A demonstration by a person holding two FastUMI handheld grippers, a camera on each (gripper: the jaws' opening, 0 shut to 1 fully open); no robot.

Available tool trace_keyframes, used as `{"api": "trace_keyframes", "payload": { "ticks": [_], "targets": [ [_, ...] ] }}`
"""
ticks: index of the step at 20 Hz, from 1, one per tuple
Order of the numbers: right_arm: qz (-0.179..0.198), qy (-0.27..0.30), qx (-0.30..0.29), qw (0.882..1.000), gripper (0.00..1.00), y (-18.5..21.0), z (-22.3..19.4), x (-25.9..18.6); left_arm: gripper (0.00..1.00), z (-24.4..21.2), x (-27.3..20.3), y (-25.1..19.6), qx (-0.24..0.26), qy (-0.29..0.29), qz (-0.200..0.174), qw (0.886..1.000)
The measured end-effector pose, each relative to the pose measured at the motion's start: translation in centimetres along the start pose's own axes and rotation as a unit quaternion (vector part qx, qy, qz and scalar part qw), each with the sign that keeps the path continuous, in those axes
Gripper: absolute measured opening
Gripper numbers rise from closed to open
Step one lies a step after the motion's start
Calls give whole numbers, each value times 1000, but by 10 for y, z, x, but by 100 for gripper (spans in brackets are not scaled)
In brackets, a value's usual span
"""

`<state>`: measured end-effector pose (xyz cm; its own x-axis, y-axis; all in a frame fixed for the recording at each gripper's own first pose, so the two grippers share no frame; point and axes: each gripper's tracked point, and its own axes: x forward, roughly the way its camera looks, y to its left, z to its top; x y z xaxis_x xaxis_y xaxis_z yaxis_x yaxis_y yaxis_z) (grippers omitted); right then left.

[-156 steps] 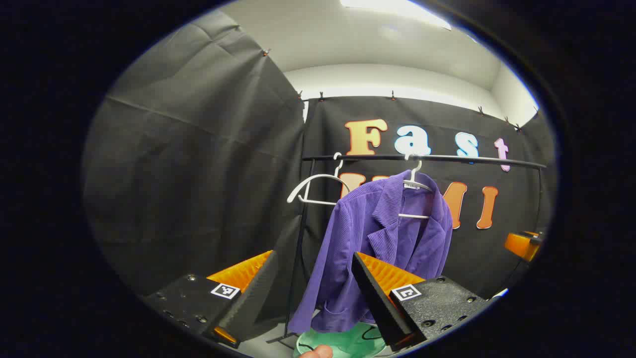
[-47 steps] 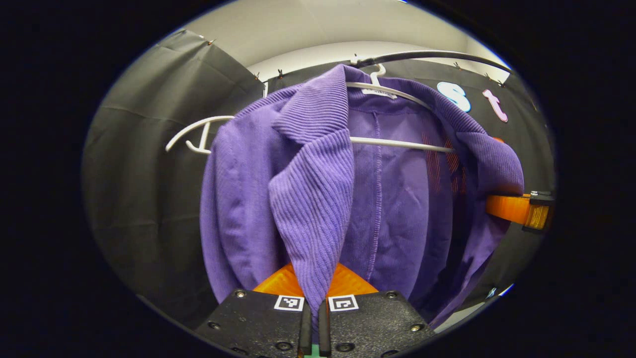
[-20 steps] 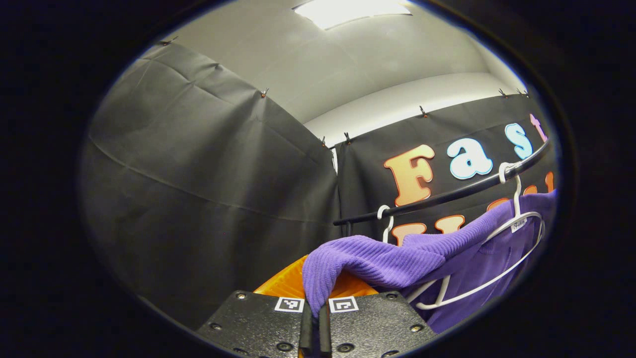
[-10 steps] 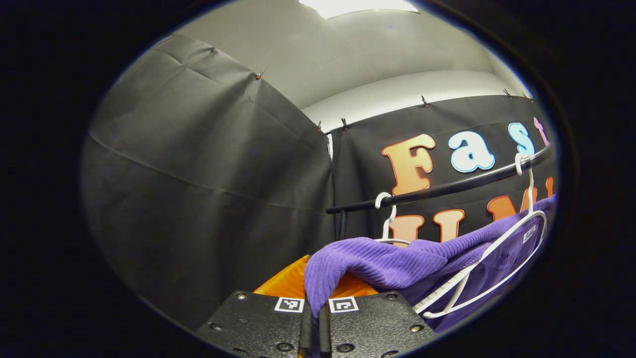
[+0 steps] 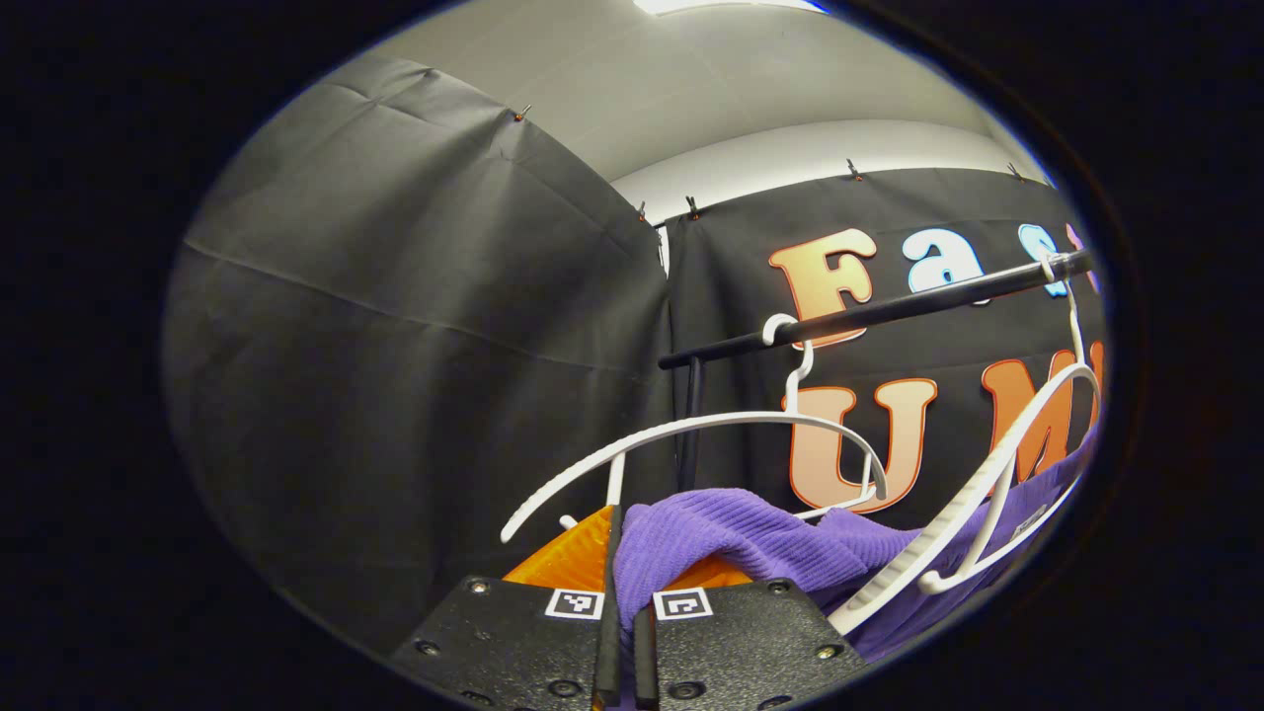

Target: Grasp the clothes on the hanger with both hands and then place them into the laundry hamper below.

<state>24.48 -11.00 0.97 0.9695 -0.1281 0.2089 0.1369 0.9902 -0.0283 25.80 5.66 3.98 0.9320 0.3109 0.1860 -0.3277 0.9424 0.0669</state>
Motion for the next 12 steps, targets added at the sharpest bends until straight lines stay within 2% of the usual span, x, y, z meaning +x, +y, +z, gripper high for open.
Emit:
{"api": "trace_keyframes", "payload": {
  "ticks": [2, 3, 4, 9, 12],
  "targets": [
    [8, 0, -8, 1000, 8, 2, -1, -7, 5, -3, -3, 4, 2, 0, 4, 1000],
    [13, 0, -13, 1000, 12, 5, -1, -10, 5, -4, -8, 8, 4, 0, 6, 1000],
    [18, -1, -18, 1000, 8, 7, -2, -13, 5, -6, -16, 15, 6, 1, 10, 1000],
    [40, -7, -28, 999, 8, 15, -4, -33, 5, -17, -43, 36, 21, 10, 28, 999],
    [49, -1, -35, 998, 8, 21, -5, -50, 6, -21, -61, 47, 46, 10, 35, 998]
  ]
}}
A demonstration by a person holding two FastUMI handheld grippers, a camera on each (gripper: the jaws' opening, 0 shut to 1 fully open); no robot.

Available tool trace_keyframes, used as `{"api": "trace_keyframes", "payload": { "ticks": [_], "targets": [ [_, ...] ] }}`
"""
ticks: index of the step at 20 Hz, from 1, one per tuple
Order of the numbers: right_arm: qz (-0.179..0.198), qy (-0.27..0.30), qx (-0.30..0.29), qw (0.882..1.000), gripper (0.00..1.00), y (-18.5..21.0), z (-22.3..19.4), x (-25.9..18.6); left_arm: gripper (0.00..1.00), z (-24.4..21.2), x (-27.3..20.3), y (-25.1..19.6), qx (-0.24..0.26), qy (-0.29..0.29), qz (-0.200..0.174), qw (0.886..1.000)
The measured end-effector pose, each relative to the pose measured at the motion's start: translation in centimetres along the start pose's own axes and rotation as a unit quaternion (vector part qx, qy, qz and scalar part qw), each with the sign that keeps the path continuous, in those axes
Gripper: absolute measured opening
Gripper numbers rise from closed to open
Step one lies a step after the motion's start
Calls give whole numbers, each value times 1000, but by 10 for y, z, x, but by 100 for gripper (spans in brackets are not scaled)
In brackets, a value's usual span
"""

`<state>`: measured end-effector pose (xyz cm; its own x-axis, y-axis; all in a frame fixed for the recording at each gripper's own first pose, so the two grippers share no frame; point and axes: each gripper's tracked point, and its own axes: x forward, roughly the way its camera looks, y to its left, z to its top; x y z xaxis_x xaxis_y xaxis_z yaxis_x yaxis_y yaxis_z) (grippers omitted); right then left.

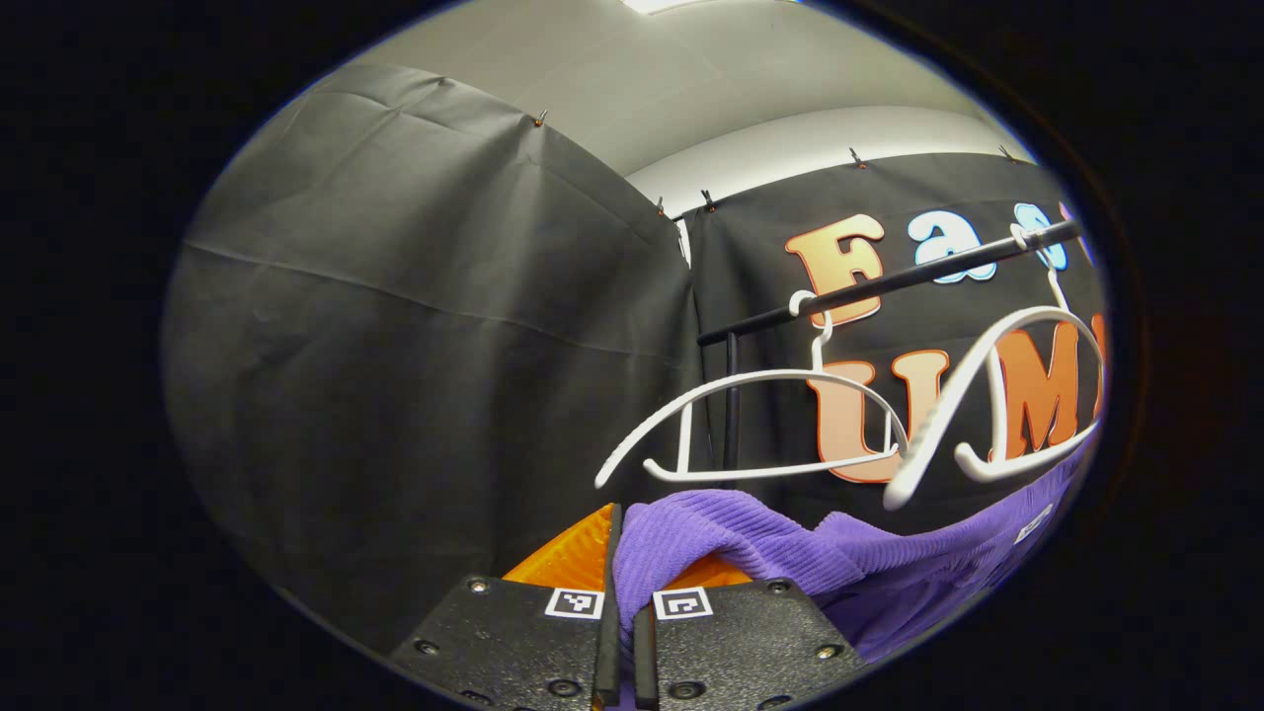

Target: Grasp the clothes on the hanger with both hands and then place them into the laundry hamper below.

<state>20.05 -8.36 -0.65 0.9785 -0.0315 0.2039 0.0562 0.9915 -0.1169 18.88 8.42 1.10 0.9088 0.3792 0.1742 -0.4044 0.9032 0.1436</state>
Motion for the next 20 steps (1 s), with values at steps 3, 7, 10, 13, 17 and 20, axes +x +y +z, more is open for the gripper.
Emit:
{"api": "trace_keyframes", "payload": {
  "ticks": [3, 7, 10, 13, 17, 20],
  "targets": [
    [14, 8, 5, 1000, 8, 8, 0, -17, 6, -11, -17, 8, 28, 5, 7, 1000],
    [30, 30, 1, 999, 8, 20, -13, -39, 5, -34, -41, -3, 18, 33, -14, 999],
    [62, 58, 8, 996, 8, 48, -33, -60, 7, -55, -57, -17, 16, 55, -43, 997],
    [97, 81, -5, 992, 8, 77, -50, -81, 5, -74, -72, -33, 13, 79, -70, 994],
    [148, 111, 6, 983, 5, 122, -68, -101, 5, -95, -87, -57, 12, 110, -103, 988],
    [179, 142, 12, 973, 5, 152, -90, -113, 5, -121, -96, -74, 13, 142, -134, 981]
  ]
}}
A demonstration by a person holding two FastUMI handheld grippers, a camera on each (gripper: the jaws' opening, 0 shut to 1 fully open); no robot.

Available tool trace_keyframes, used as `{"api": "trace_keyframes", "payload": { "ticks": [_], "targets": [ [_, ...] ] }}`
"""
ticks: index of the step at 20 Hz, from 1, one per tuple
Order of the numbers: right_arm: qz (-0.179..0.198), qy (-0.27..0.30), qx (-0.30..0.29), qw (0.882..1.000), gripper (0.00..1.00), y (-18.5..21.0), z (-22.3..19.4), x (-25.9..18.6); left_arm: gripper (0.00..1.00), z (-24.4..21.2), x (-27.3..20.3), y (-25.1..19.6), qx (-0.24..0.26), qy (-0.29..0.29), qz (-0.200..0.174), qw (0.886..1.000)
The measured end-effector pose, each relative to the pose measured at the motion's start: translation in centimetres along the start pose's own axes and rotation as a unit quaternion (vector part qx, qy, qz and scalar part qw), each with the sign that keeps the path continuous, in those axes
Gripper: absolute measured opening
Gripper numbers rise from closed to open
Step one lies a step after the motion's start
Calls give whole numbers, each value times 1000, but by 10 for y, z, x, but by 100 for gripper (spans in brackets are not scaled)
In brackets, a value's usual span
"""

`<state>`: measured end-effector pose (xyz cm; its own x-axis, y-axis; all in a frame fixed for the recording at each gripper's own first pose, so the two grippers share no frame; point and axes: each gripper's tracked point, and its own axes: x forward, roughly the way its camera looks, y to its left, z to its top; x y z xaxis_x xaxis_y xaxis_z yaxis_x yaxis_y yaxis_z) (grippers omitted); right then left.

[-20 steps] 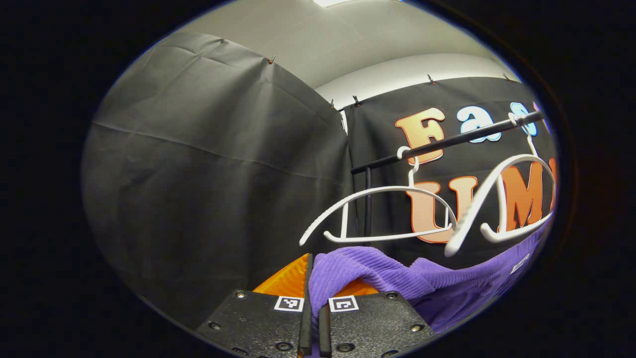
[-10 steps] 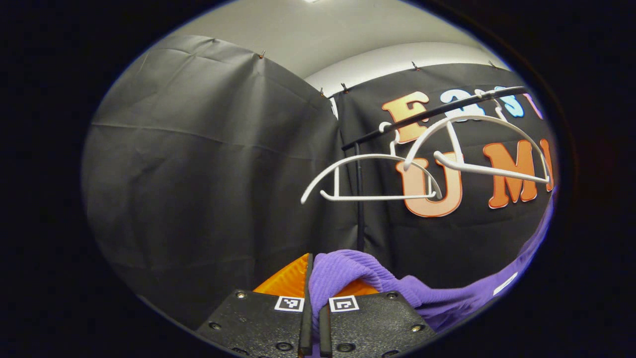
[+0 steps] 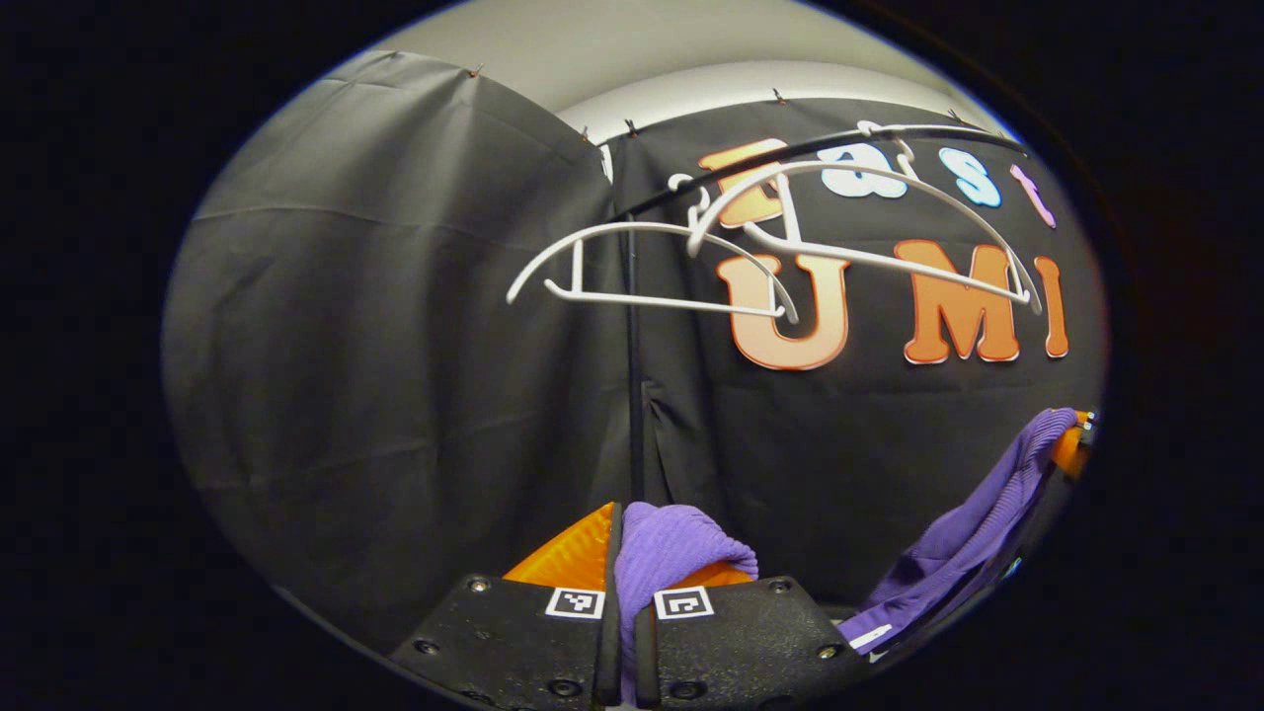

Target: Grasp the clothes on the hanger with both hands and then place them into the laundry hamper below.

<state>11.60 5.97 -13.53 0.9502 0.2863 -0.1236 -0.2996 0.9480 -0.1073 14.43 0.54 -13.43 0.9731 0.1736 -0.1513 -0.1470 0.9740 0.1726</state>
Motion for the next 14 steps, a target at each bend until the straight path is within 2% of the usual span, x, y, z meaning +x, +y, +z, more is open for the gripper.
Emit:
{"api": "trace_keyframes", "payload": {
  "ticks": [1, 2, 4, 6, 8, 11, 14],
  "targets": [
    [10, 12, 2, 1000, 5, 12, -10, 1, 7, -13, -2, -6, -5, 14, -11, 1000],
    [20, 23, 4, 1000, 8, 23, -21, 0, 7, -27, -2, -13, -14, 32, -24, 999],
    [44, 52, 6, 998, 8, 42, -44, -1, 6, -60, -8, -27, -45, 77, -50, 995],
    [70, 91, 12, 993, 8, 67, -72, 0, 6, -100, -14, -38, -78, 135, -69, 985],
    [79, 127, 19, 989, 8, 81, -101, -3, 6, -139, -19, -48, -95, 191, -81, 974],
    [93, 173, 19, 980, 8, 98, -144, -11, 6, -190, -34, -59, -74, 249, -102, 960],
    [108, 229, 14, 967, 8, 111, -184, -22, 6, -227, -46, -65, -61, 302, -119, 944]
  ]
}}
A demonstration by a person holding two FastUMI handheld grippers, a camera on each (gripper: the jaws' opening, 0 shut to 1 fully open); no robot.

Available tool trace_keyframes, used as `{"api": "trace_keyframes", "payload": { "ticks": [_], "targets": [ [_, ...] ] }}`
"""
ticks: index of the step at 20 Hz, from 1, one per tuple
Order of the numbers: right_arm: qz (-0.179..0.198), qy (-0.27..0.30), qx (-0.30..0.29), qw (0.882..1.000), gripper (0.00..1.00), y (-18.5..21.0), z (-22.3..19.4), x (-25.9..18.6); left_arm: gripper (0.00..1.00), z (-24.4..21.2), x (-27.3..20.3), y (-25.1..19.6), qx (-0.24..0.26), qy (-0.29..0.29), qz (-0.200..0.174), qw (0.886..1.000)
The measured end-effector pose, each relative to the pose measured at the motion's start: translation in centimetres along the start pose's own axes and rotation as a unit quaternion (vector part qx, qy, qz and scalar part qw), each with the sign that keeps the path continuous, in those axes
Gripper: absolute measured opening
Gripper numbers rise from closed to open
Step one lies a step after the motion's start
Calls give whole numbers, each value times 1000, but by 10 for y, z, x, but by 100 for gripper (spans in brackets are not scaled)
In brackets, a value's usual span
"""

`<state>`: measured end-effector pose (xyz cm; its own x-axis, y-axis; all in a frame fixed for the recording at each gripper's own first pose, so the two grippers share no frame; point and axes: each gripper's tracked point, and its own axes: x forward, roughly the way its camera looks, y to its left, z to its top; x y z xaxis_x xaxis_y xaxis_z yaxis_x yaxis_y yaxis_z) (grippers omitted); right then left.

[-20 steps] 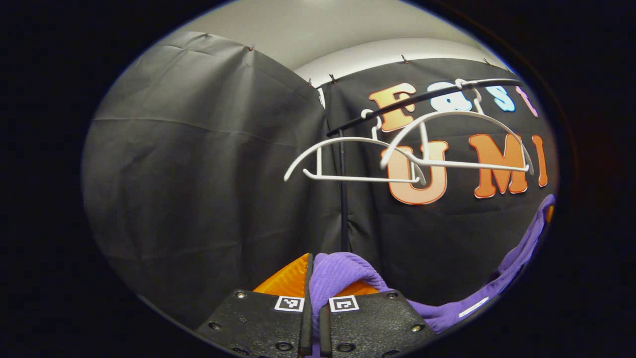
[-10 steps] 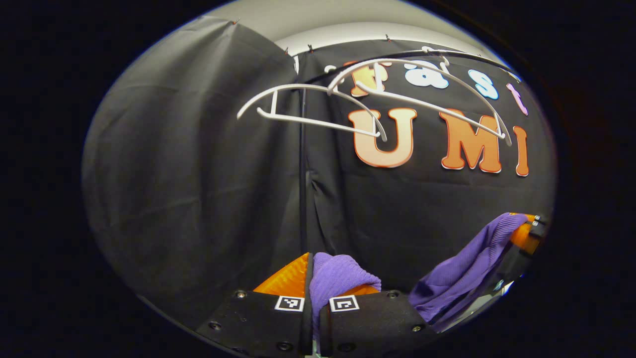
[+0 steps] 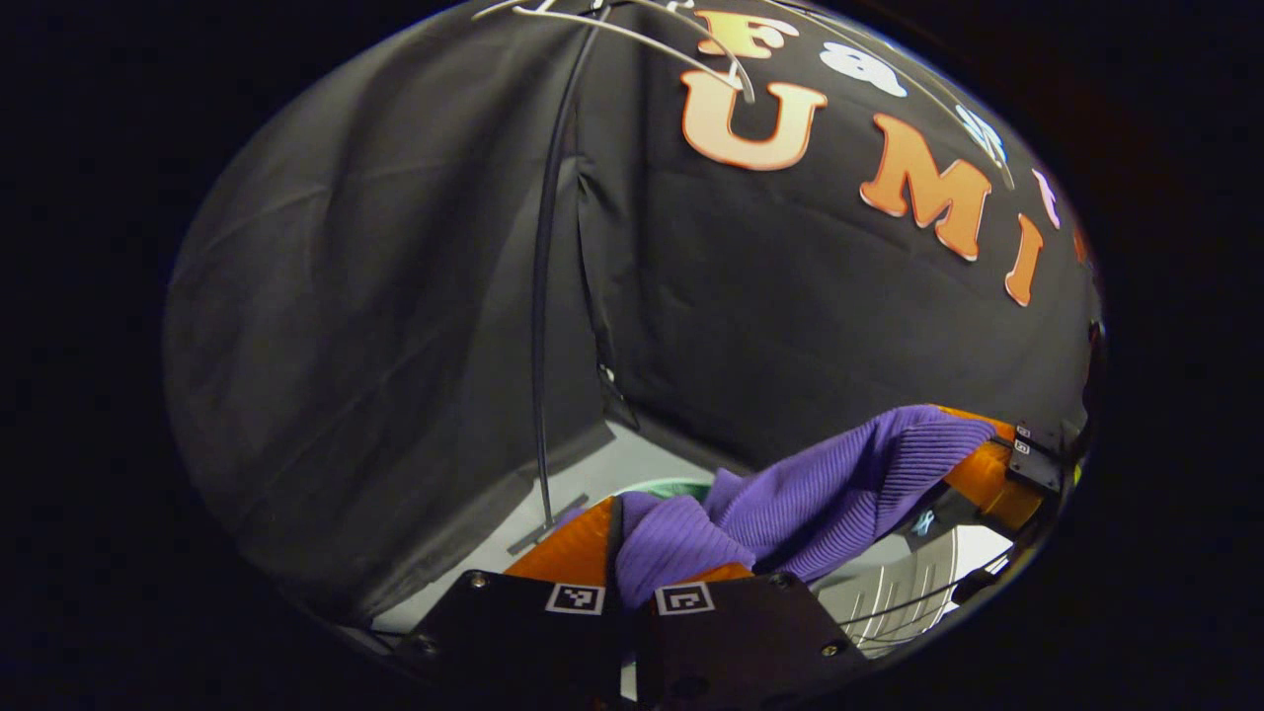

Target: Grasp the clothes on the hanger with both hands and then place them into the laundry hamper below.

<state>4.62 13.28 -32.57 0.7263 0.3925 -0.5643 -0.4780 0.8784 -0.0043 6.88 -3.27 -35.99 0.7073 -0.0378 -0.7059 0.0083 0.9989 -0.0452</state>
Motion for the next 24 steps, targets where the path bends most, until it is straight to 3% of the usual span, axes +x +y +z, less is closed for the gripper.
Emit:
{"api": "trace_keyframes", "payload": {
  "ticks": [7, 8, 9, 10, 11, 14, 15, 16, 17, 22, 23, 24],
  "targets": [
    [3, 124, 24, 992, 9, 5, -84, 24, 7, -60, 14, -1, -2, 138, 4, 990],
    [0, 135, 22, 991, 5, 2, -95, 28, 8, -62, 12, -5, -6, 151, 2, 988],
    [-1, 148, 20, 989, 11, 2, -105, 28, 11, -64, 11, -6, -8, 161, 4, 987],
    [7, 164, 23, 986, 25, 5, -117, 29, 9, -63, 8, -5, -11, 167, 4, 986],
    [13, 177, 27, 984, 21, 7, -130, 27, 25, -66, 5, -1, -12, 178, 13, 984],
    [30, 201, 36, 978, 65, 11, -155, 24, 74, -71, 4, 9, -10, 188, 52, 981],
    [31, 204, 38, 978, 79, 13, -151, 22, 82, -70, 4, 12, -12, 189, 56, 980],
    [30, 204, 40, 978, 94, 12, -150, 22, 84, -66, 2, 14, -14, 186, 57, 981],
    [28, 204, 41, 978, 94, 11, -152, 22, 100, -65, 3, 16, -16, 183, 58, 981],
    [29, 203, 47, 978, 100, 10, -155, 23, 96, -62, 4, 18, -19, 170, 57, 984],
    [29, 202, 48, 978, 94, 11, -155, 23, 96, -60, 4, 19, -18, 167, 56, 984],
    [29, 202, 48, 978, 100, 11, -155, 24, 97, -59, 4, 18, -18, 165, 53, 985]
  ]
}}
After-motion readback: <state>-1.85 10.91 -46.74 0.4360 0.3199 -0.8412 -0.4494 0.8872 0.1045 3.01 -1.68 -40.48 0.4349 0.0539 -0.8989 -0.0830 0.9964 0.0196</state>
